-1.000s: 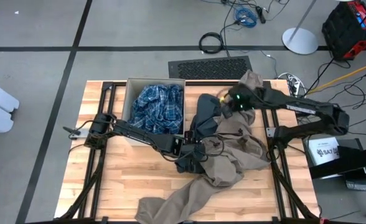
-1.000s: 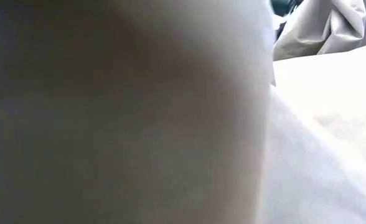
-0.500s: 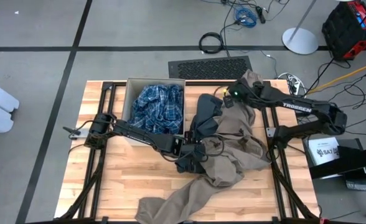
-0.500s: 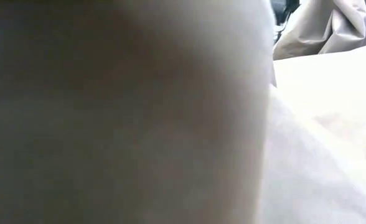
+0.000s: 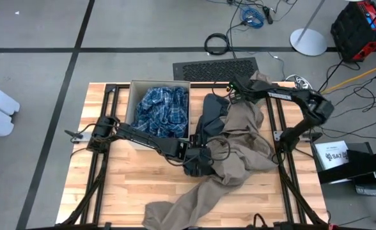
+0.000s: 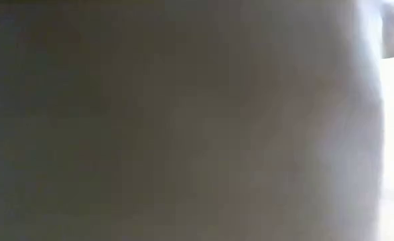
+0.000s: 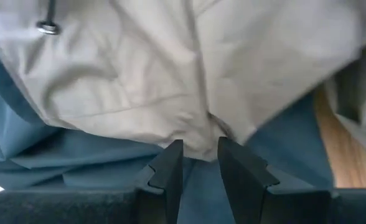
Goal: Sort clothes
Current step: Put the brown jacket into the white laundry bin
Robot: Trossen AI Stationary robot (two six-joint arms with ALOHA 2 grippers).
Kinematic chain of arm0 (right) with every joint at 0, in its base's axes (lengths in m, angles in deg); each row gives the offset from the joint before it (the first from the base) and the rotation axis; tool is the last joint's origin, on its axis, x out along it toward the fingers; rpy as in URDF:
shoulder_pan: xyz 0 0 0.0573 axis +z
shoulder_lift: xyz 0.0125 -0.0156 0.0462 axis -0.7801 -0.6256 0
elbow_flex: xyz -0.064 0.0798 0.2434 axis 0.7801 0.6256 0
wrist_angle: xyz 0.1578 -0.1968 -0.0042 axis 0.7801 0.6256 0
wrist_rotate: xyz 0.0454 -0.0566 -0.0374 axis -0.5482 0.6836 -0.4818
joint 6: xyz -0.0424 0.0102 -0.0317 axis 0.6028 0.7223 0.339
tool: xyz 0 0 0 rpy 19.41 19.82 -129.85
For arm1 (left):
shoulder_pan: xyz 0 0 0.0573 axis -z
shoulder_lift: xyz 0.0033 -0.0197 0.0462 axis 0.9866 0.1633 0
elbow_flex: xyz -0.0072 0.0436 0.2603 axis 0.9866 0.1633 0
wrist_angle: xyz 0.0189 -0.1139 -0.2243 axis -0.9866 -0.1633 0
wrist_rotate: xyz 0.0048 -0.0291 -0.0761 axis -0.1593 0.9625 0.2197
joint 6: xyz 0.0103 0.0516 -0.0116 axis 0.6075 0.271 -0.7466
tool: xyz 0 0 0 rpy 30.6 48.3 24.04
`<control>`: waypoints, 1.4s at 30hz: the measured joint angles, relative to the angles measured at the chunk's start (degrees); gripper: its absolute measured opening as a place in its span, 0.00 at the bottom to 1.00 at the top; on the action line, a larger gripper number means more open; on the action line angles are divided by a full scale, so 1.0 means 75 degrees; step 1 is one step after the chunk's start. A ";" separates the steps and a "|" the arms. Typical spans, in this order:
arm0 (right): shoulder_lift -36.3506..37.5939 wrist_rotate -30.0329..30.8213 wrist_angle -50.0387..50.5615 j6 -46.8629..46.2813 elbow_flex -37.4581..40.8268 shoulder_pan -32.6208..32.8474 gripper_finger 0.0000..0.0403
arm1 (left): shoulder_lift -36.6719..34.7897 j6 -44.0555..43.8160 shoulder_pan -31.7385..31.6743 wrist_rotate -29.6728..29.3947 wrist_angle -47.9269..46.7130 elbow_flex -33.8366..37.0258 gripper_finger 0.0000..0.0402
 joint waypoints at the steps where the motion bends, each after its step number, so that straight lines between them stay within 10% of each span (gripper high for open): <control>1: -0.0174 -0.0006 -0.0002 -0.0066 -0.0003 -0.0106 0.62 | 0.0000 0.0000 0.0000 0.0003 -0.0006 0.0000 0.28; 16: -0.1759 -0.1917 -0.0407 -0.0720 0.0028 -0.0809 0.64 | 0.0000 -0.0003 0.0019 0.0032 -0.0046 -0.0003 0.28; 28: -0.1131 -0.2690 0.0105 -0.0223 0.0119 0.0153 0.05 | 0.0000 -0.0003 0.0017 0.0032 -0.0035 -0.0003 0.28; 42: 0.1626 -0.2022 0.0930 -0.0722 0.0107 0.1714 0.00 | 0.0000 -0.0006 0.0015 0.0026 -0.0002 -0.0003 0.28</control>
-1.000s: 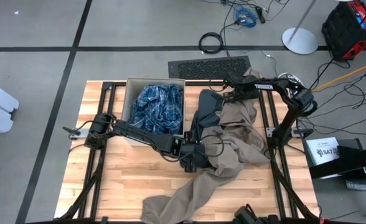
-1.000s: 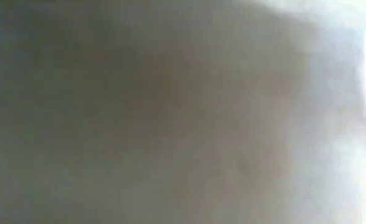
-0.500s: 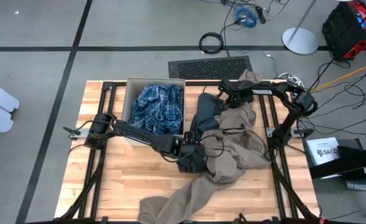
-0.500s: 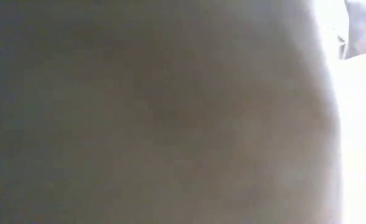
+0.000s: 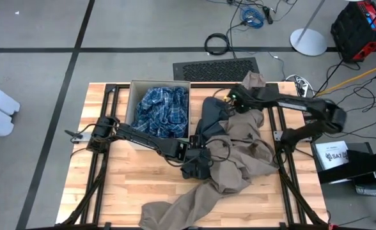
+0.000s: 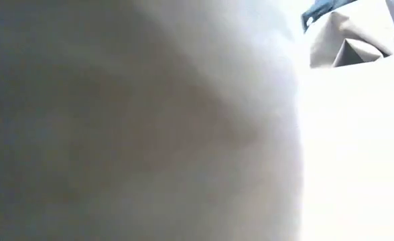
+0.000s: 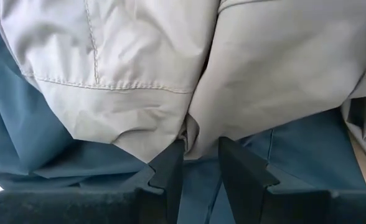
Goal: Sort clothes
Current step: Put the brown jacket into the white laundry bin
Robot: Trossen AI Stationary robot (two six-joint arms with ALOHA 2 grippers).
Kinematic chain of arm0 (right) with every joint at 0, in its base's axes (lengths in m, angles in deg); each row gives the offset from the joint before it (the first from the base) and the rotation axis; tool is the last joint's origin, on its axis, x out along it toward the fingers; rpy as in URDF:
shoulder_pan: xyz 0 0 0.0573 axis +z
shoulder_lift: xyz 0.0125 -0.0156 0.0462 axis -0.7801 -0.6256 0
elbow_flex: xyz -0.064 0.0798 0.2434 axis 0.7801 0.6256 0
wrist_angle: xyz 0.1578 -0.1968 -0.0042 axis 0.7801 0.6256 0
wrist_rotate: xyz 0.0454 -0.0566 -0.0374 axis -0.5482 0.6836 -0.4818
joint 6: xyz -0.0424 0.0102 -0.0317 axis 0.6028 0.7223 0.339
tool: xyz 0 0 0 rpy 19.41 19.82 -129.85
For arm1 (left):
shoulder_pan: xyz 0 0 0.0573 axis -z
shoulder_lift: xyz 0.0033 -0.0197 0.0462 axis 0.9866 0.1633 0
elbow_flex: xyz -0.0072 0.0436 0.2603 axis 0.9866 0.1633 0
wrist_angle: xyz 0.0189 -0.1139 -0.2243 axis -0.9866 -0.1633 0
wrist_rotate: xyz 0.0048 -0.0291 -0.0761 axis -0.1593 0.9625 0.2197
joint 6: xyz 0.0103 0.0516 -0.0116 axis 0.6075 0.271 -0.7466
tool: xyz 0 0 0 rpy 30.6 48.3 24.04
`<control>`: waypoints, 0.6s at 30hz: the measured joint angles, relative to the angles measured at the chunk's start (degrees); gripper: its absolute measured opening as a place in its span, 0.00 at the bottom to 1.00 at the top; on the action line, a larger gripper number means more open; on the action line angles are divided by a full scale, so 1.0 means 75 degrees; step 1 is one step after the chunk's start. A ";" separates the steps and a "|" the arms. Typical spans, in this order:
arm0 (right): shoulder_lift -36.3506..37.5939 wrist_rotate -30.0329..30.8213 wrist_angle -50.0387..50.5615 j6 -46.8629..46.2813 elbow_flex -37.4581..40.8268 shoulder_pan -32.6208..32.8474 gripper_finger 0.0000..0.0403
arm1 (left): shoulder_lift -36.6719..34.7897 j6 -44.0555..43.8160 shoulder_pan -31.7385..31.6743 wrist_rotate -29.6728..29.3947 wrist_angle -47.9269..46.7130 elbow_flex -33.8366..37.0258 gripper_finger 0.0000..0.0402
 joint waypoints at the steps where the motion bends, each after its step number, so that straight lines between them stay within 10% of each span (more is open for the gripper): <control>1: 0.0280 0.0218 0.0107 -0.0136 -0.0002 0.0144 0.00 | 0.0000 0.0000 0.0000 0.0000 0.0032 0.0000 0.28; 7: 0.1796 0.0968 0.0404 -0.0695 -0.0002 0.0922 0.00 | 0.0000 0.0006 -0.0006 -0.0003 0.0059 0.0000 0.28; 18: 0.3696 -0.0508 -0.1759 -0.0473 -0.0008 0.3653 0.00 | 0.0000 0.0037 -0.0006 -0.0011 0.0057 0.0000 0.28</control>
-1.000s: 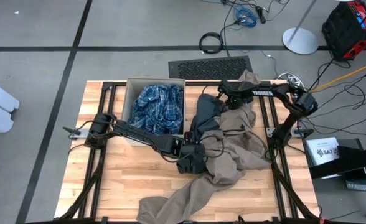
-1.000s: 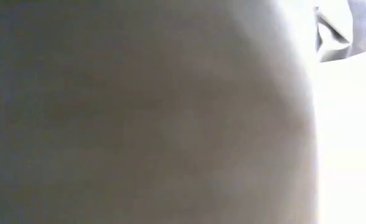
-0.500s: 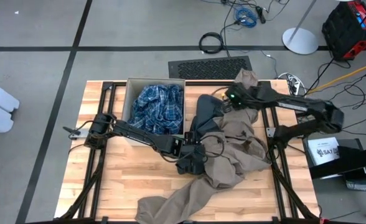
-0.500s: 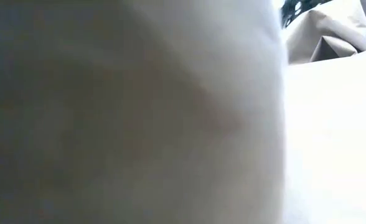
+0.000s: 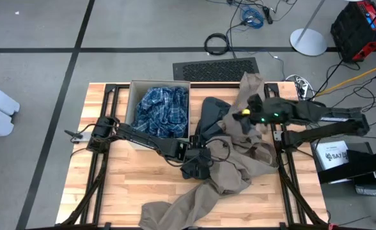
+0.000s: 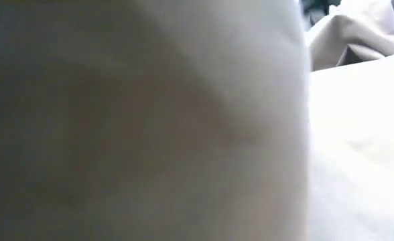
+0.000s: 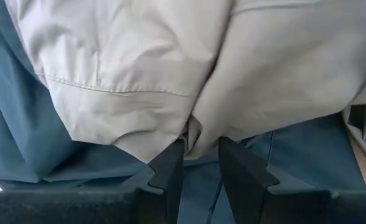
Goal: Sort clothes
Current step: Put the brown jacket into the white laundry bin
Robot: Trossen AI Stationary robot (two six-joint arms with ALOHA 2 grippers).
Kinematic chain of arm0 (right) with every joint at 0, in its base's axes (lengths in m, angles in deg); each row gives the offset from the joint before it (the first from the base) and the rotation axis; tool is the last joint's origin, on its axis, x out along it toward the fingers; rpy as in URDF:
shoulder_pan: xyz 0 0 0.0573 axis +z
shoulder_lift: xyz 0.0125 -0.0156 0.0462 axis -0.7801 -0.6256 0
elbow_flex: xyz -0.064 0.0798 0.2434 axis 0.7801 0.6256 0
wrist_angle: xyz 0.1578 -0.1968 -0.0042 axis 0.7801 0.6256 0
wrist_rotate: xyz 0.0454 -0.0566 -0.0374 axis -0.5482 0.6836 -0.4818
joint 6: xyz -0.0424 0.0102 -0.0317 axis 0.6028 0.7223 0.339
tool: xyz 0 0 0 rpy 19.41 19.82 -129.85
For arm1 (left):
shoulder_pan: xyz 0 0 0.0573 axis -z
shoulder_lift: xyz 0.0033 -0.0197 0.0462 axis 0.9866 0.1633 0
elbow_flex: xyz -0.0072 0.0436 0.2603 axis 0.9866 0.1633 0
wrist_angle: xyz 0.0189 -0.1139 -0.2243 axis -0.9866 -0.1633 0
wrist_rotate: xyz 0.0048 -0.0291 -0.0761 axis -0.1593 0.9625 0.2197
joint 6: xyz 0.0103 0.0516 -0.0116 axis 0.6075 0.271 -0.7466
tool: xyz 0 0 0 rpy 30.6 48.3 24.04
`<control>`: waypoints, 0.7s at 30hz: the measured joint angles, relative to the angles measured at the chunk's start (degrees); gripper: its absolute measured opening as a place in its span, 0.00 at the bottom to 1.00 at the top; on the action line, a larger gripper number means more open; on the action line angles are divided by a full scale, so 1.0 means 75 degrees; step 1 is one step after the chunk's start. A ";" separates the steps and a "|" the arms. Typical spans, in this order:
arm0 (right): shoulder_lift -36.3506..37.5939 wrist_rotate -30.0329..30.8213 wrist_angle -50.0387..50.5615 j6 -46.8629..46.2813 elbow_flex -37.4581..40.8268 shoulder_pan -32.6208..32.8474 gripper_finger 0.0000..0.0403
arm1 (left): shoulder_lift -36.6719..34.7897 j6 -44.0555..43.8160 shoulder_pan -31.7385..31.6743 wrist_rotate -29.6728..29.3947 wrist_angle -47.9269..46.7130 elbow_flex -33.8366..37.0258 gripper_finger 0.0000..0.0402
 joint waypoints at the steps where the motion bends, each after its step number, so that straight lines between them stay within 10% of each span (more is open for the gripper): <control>1: 0.0076 -0.0101 -0.0373 0.0079 0.0000 0.0300 0.00 | 0.0000 0.0012 0.0000 -0.0031 0.0002 0.0000 0.28; 13: -0.0304 -0.0737 -0.4609 0.2026 -0.0009 0.3676 0.00 | 0.0000 0.0686 0.0329 -0.1597 0.0485 0.0000 0.24; 21: -0.0939 -0.0001 -0.4820 0.2211 -0.0015 0.4446 0.00 | -0.0001 0.1027 0.0490 -0.1728 0.1001 0.0000 0.20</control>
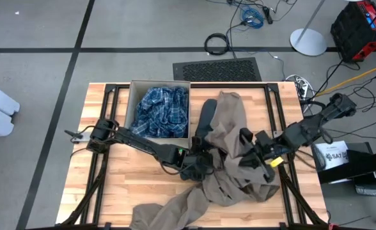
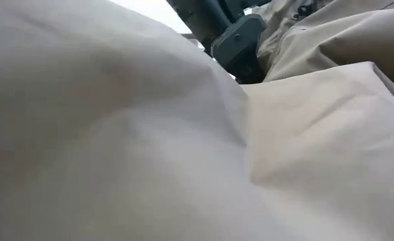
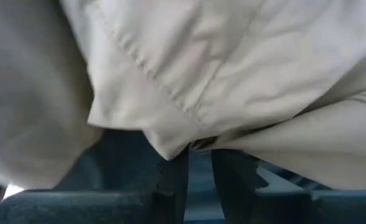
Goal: Sort clothes
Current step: Put the brown jacket into the white laundry bin
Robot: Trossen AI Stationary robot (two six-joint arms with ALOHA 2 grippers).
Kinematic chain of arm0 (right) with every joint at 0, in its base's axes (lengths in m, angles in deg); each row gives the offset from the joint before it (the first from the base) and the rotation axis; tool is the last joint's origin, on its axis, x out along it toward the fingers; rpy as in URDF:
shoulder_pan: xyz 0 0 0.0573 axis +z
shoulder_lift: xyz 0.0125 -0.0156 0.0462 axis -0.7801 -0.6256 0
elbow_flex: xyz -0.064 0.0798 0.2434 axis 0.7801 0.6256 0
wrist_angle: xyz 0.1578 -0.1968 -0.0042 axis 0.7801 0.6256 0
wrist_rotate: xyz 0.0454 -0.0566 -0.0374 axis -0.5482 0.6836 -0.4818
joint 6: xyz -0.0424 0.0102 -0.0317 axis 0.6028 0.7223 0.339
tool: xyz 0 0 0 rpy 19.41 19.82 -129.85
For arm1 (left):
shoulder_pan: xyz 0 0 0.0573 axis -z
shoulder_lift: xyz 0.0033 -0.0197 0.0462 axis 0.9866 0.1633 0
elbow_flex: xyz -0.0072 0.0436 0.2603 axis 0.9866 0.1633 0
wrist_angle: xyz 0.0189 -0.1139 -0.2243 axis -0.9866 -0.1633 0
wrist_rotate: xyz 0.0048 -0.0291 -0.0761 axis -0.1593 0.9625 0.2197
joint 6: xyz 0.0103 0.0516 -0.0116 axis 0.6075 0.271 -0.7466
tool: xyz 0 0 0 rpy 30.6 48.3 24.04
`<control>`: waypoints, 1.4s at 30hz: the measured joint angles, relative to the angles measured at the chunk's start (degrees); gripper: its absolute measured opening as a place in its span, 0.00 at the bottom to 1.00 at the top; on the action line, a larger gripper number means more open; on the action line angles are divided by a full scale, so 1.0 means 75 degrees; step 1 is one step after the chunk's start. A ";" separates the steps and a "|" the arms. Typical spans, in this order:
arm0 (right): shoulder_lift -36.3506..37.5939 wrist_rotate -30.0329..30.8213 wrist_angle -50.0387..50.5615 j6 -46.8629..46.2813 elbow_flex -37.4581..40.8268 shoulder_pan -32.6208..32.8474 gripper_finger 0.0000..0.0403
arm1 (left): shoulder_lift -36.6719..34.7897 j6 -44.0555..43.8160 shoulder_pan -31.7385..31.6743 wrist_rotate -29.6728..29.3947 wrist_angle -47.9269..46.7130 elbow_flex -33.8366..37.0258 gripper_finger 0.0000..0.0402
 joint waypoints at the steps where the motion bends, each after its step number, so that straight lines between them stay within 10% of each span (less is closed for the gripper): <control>1: -0.0035 0.0217 0.0118 -0.0070 0.0000 0.0038 0.00 | -0.0023 -0.0003 0.0000 -0.0040 -0.0069 0.0000 0.20; 13: -0.0362 0.1546 0.3009 -0.1656 -0.0009 0.0079 0.00 | -0.1230 -0.0067 0.0188 -0.0159 -0.1188 -0.0001 0.20; 26: -0.3601 0.1285 0.3320 -0.1468 -0.0003 -0.0753 0.00 | -0.2297 -0.0283 0.0357 -0.0229 -0.3020 -0.0003 0.20; 36: -0.6420 -0.0777 0.2132 -0.1437 -0.0029 -0.2015 0.00 | -0.3551 -0.2800 0.0900 0.4302 -0.4750 -0.0003 0.20; 42: -0.6720 -0.1362 0.1515 -0.1332 -0.0023 -0.2350 0.00 | -0.3123 -0.3973 0.1907 0.4852 -0.4664 -0.0003 0.20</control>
